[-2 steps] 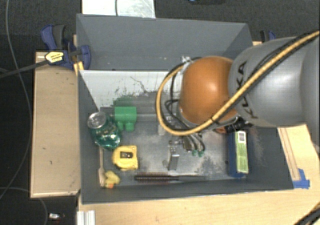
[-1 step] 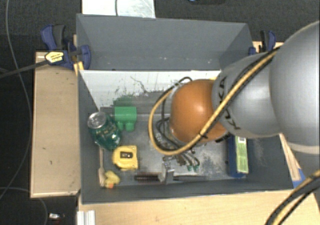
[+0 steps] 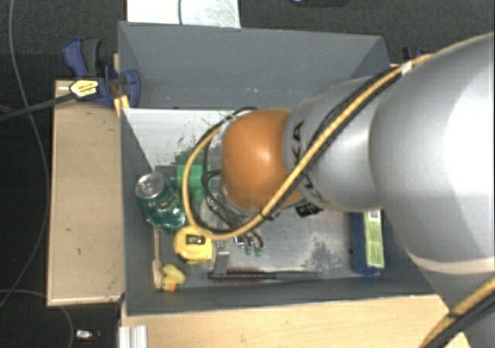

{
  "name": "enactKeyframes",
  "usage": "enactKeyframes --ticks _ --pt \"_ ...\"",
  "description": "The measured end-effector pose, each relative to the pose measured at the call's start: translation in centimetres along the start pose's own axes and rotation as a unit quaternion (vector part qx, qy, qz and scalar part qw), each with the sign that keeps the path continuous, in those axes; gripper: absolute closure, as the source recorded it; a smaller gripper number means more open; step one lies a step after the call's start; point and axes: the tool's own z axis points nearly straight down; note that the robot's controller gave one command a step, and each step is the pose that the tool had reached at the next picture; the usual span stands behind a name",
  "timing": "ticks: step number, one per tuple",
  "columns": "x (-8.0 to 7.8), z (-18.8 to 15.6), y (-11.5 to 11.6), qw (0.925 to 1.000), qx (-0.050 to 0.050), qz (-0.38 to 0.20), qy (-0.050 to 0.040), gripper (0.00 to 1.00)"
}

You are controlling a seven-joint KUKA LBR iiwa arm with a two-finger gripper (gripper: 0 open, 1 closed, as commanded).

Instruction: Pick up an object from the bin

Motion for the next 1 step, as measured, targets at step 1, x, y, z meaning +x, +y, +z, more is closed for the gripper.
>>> enactKeyframes --ticks 1 --pt "0.88 1.02 4.26 0.9912 0.001 -0.132 0.0048 0.00"
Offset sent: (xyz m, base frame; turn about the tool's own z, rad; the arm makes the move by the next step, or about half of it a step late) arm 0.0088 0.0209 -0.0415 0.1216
